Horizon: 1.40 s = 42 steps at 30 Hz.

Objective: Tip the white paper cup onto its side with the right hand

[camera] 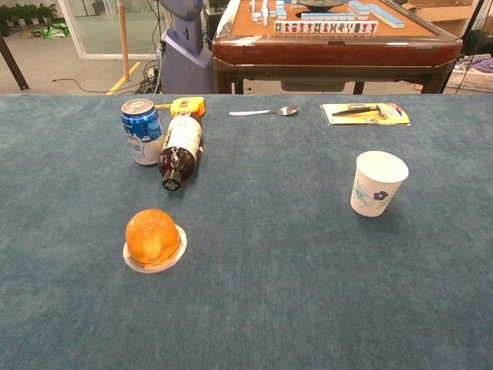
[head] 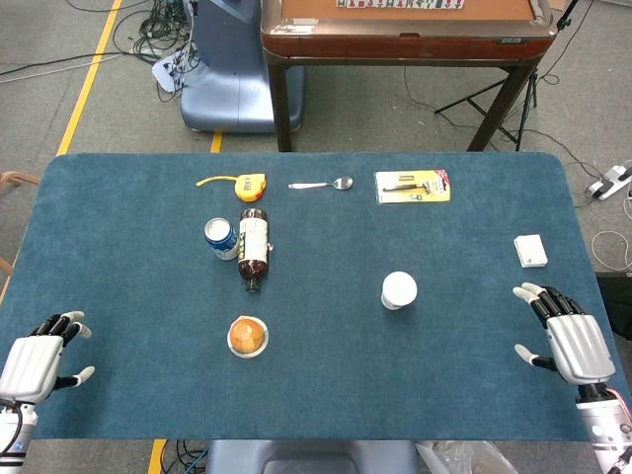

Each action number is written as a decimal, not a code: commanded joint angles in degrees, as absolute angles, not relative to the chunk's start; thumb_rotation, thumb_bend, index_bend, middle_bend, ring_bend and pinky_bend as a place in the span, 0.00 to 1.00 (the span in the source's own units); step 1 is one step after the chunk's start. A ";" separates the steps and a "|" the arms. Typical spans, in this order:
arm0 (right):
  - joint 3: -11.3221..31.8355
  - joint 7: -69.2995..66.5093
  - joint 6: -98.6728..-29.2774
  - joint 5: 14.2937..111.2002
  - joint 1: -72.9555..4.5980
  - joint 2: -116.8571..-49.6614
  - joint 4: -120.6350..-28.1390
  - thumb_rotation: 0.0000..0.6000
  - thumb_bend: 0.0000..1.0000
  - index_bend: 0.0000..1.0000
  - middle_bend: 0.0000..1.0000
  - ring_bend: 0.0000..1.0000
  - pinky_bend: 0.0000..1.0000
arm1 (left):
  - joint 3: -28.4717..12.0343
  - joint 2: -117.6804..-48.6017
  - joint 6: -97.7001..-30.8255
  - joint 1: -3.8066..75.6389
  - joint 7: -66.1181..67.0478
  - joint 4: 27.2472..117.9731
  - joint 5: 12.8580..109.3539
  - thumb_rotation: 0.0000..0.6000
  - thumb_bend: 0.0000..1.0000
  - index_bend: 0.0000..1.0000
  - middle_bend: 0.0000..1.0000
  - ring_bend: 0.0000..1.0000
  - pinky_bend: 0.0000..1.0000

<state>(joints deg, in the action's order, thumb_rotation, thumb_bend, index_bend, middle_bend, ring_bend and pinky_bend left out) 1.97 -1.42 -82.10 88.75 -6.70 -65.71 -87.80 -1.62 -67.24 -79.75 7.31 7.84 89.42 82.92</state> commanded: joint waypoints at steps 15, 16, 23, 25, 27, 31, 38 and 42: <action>2.63 -1.76 -82.02 88.04 -7.09 -65.56 -88.91 1.00 0.00 0.27 0.21 0.14 0.28 | -1.80 -67.32 -80.04 7.24 7.90 89.31 82.40 1.00 0.09 0.42 0.27 0.21 0.41; 2.85 -1.03 -81.69 87.88 -7.39 -65.14 -89.80 1.00 0.00 0.27 0.21 0.14 0.28 | -1.57 -67.38 -79.68 7.32 7.88 89.27 82.50 1.00 0.09 0.42 0.27 0.21 0.41; 5.81 7.30 -75.97 84.00 -11.50 -59.61 -101.01 1.00 0.00 0.27 0.20 0.14 0.26 | -1.11 -67.42 -79.79 7.33 8.58 89.30 83.19 1.00 0.09 0.42 0.27 0.21 0.41; 6.96 10.68 -73.05 81.49 -13.41 -58.04 -104.22 1.00 0.00 0.27 0.18 0.14 0.23 | -1.08 -67.38 -79.97 7.27 8.65 89.31 83.30 1.00 0.09 0.42 0.27 0.21 0.41; 8.08 14.22 -70.73 78.77 -15.18 -57.25 -106.45 1.00 0.00 0.27 0.15 0.12 0.20 | -1.11 -67.37 -80.10 7.23 8.64 89.30 83.32 1.00 0.09 0.42 0.27 0.21 0.41; 10.28 22.24 -66.59 71.87 -19.31 -58.01 -109.32 1.00 0.00 0.27 0.12 0.07 0.19 | -1.07 -67.18 -79.97 7.14 8.62 89.26 83.02 1.00 0.09 0.42 0.27 0.21 0.41; 12.10 35.89 -62.01 58.71 -27.08 -62.82 -109.59 1.00 0.00 0.23 0.04 0.01 0.13 | -1.28 -66.21 -80.41 6.69 8.87 90.04 82.23 1.00 0.09 0.42 0.27 0.21 0.41; 11.93 39.48 -61.03 54.54 -30.21 -65.68 -108.51 1.00 0.00 0.20 0.02 0.00 0.10 | -1.44 -65.83 -80.52 6.58 8.52 90.23 81.96 1.00 0.09 0.42 0.27 0.21 0.41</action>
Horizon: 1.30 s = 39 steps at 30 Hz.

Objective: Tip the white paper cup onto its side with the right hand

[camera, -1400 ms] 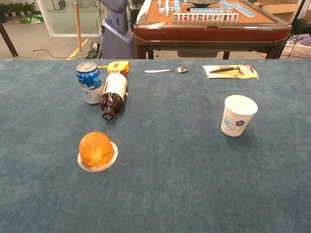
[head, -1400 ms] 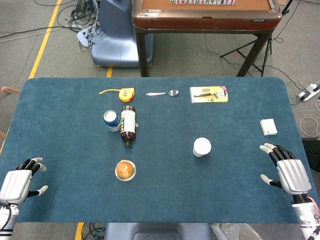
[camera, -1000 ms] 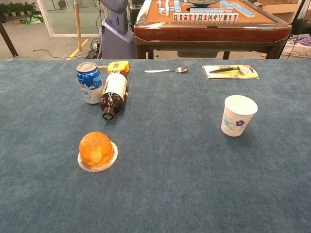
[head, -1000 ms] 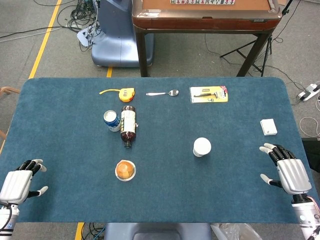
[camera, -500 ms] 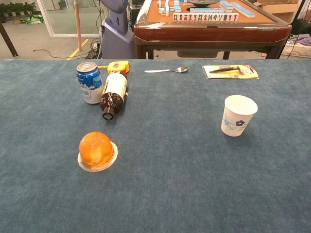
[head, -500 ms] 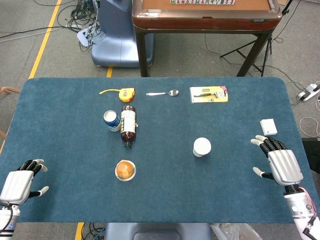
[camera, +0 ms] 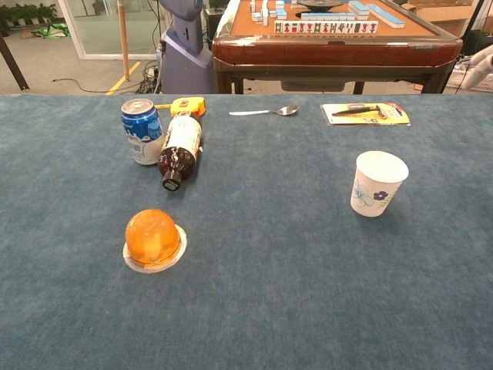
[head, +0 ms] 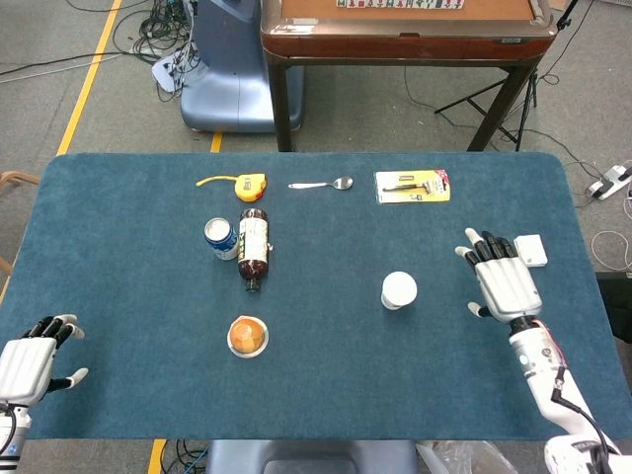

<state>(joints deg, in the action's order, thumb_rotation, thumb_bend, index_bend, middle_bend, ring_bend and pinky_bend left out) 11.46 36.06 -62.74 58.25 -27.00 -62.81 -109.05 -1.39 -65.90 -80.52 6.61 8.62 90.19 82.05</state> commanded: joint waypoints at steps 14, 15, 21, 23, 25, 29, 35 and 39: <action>9.27 44.40 -61.05 50.36 -36.30 -72.96 -105.11 1.00 0.00 0.20 0.00 0.00 0.09 | -1.26 -64.64 -80.26 6.25 9.66 91.84 81.19 1.00 0.09 0.42 0.27 0.21 0.41; 9.03 44.83 -61.01 50.05 -36.62 -73.24 -104.88 1.00 0.00 0.20 0.00 0.00 0.09 | -1.23 -64.56 -80.17 6.25 9.80 91.95 81.10 1.00 0.09 0.42 0.27 0.21 0.41; 8.39 46.36 -61.49 47.66 -38.45 -75.76 -102.96 1.00 0.00 0.20 0.00 0.00 0.09 | -1.22 -64.40 -80.06 6.21 10.33 92.30 80.86 1.00 0.09 0.42 0.28 0.21 0.41; 8.27 46.42 -61.19 46.80 -39.08 -76.45 -102.11 1.00 0.00 0.20 0.00 0.00 0.08 | -1.25 -64.38 -79.99 6.22 10.24 92.31 80.75 1.00 0.09 0.42 0.28 0.21 0.41; 8.25 46.25 -60.91 46.10 -39.58 -77.05 -101.31 1.00 0.00 0.20 0.00 0.00 0.08 | -1.28 -64.37 -79.95 6.22 10.19 92.30 80.67 1.00 0.09 0.42 0.28 0.21 0.41; 8.07 45.77 -60.20 44.72 -40.61 -78.22 -99.84 1.00 0.00 0.20 0.00 0.00 0.08 | -1.30 -64.36 -79.99 6.18 9.95 92.26 80.68 1.00 0.09 0.42 0.28 0.21 0.41; 7.82 44.00 -59.29 43.93 -41.50 -79.25 -99.05 1.00 0.00 0.20 0.00 0.00 0.08 | -1.29 -64.34 -80.07 6.11 9.78 92.20 80.71 1.00 0.09 0.42 0.29 0.21 0.41; 7.62 43.29 -59.09 43.86 -42.08 -79.81 -98.80 1.00 0.00 0.20 0.00 0.00 0.08 | -1.30 -64.32 -80.14 6.05 9.71 92.19 80.72 1.00 0.09 0.42 0.29 0.21 0.41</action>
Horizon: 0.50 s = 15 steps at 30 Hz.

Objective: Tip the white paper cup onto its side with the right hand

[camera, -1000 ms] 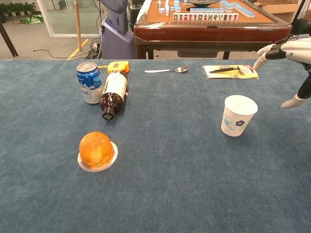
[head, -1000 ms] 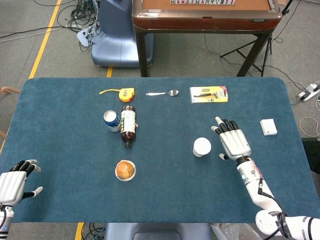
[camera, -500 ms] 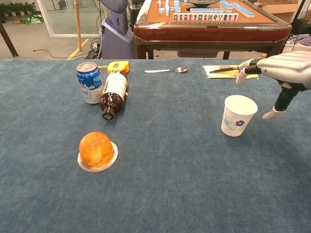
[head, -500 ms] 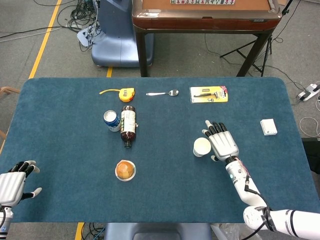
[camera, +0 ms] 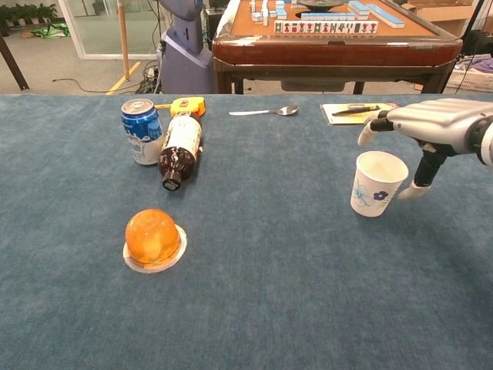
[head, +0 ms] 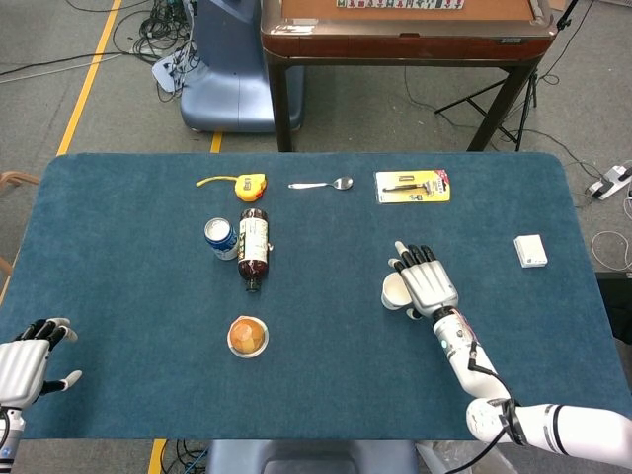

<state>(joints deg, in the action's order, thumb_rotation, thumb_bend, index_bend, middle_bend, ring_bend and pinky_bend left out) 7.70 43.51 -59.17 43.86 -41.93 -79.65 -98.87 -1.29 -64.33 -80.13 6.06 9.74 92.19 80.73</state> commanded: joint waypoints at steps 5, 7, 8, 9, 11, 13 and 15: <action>7.56 42.22 -59.13 43.82 -42.61 -80.56 -98.27 1.00 0.00 0.20 0.00 0.00 0.08 | -1.35 -64.28 -80.23 6.00 9.55 92.19 80.68 1.00 0.09 0.42 0.29 0.21 0.41; 7.48 41.94 -59.20 43.76 -42.83 -80.91 -97.92 1.00 0.00 0.20 0.01 0.00 0.08 | -1.37 -64.26 -80.28 5.96 9.48 92.19 80.68 1.00 0.09 0.42 0.29 0.21 0.41; 7.48 41.71 -59.26 43.75 -42.94 -81.15 -97.71 1.00 0.00 0.20 0.01 0.00 0.08 | -1.37 -64.25 -80.30 5.94 9.45 92.17 80.67 1.00 0.09 0.42 0.29 0.21 0.41; 7.47 41.55 -59.32 43.75 -43.00 -81.33 -97.53 1.00 0.00 0.20 0.01 0.00 0.08 | -1.36 -64.24 -80.30 5.93 9.44 92.17 80.67 1.00 0.09 0.42 0.29 0.21 0.41; 7.43 41.22 -59.52 43.83 -43.13 -81.74 -97.13 1.00 0.00 0.20 0.02 0.00 0.08 | -1.37 -64.21 -80.32 5.90 9.33 92.18 80.66 1.00 0.09 0.42 0.29 0.21 0.41; 7.43 40.88 -59.57 43.81 -43.25 -82.08 -96.77 1.00 0.00 0.21 0.02 0.00 0.08 | -1.37 -64.18 -80.38 5.85 9.28 92.17 80.65 1.00 0.09 0.42 0.29 0.21 0.41; 7.40 40.45 -59.75 43.96 -43.30 -82.47 -96.34 1.00 0.00 0.24 0.02 0.00 0.08 | -1.37 -64.15 -80.44 5.81 9.18 92.18 80.70 1.00 0.09 0.42 0.29 0.22 0.41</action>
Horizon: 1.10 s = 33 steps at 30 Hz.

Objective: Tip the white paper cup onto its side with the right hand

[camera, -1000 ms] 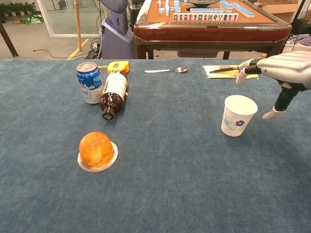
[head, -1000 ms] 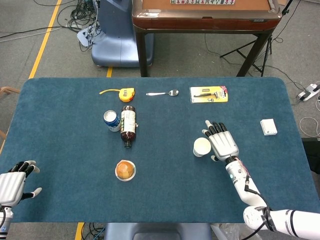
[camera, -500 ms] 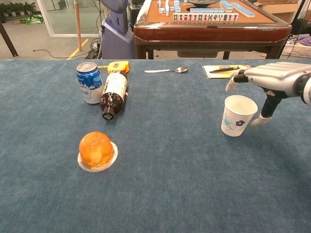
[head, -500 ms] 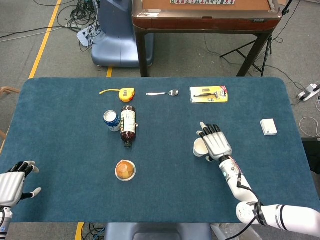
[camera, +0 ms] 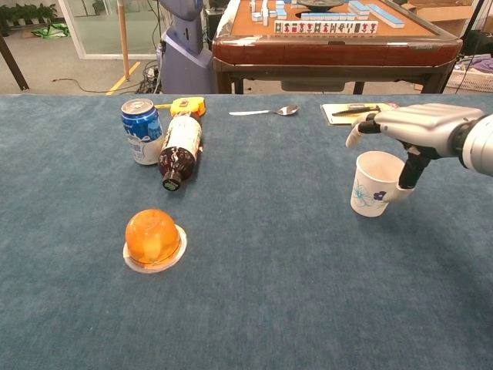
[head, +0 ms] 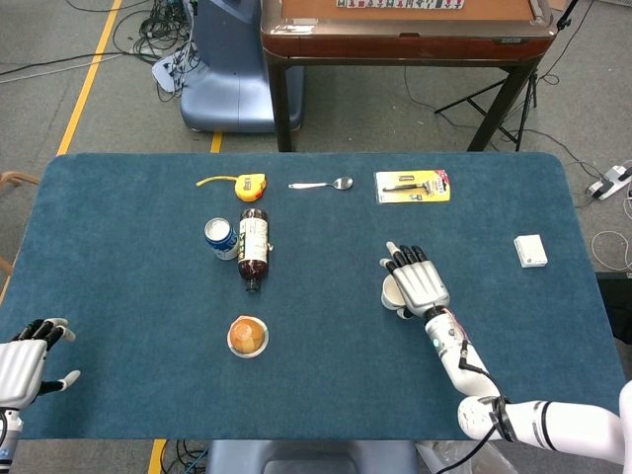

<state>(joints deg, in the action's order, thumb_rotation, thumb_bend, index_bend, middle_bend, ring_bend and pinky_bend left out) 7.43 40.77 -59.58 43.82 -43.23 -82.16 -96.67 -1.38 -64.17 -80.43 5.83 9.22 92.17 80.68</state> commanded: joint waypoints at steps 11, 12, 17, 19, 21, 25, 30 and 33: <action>7.23 38.01 -60.01 44.63 -43.16 -83.64 -94.55 1.00 0.08 0.38 0.05 0.00 0.08 | -1.39 -64.09 -80.62 5.71 8.96 92.18 80.85 1.00 0.09 0.42 0.29 0.22 0.41; 7.20 37.80 -60.01 44.76 -43.12 -83.63 -94.51 1.00 0.09 0.39 0.05 0.00 0.08 | -1.39 -64.08 -80.61 5.71 8.96 92.19 80.84 1.00 0.09 0.42 0.29 0.22 0.41; 7.10 36.49 -60.06 45.43 -42.73 -83.14 -94.68 1.00 0.11 0.43 0.07 0.00 0.08 | -1.36 -64.08 -80.57 5.69 9.03 92.19 80.84 1.00 0.09 0.42 0.29 0.22 0.41; 7.12 35.52 -60.15 46.01 -42.40 -82.84 -94.82 1.00 0.12 0.43 0.07 0.00 0.08 | -1.34 -64.11 -80.54 5.68 9.08 92.15 80.82 1.00 0.09 0.42 0.29 0.22 0.41; 7.14 34.52 -60.17 46.54 -42.06 -82.54 -94.86 1.00 0.12 0.44 0.07 0.00 0.08 | -1.34 -64.11 -80.48 5.68 9.10 92.16 80.77 1.00 0.09 0.42 0.29 0.22 0.41; 7.46 31.34 -59.49 47.55 -41.21 -81.39 -95.35 1.00 0.12 0.45 0.08 0.00 0.08 | -1.35 -64.15 -80.49 5.66 9.23 92.14 80.73 1.00 0.09 0.42 0.29 0.22 0.41; 8.30 22.74 -58.46 51.82 -39.02 -79.29 -95.59 1.00 0.12 0.45 0.10 0.00 0.08 | -1.34 -64.21 -80.34 5.70 9.44 92.09 80.63 1.00 0.09 0.42 0.29 0.22 0.41; 9.24 13.46 -55.90 54.39 -37.25 -78.05 -95.15 1.00 0.12 0.45 0.10 0.00 0.08 | -1.28 -64.27 -80.13 5.76 9.64 92.09 80.60 1.00 0.09 0.42 0.29 0.22 0.41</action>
<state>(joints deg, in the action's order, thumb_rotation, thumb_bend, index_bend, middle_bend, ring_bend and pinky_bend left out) 8.21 21.74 -58.30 51.19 -39.35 -79.71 -95.39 -1.28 -64.27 -80.13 5.76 9.64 92.09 80.60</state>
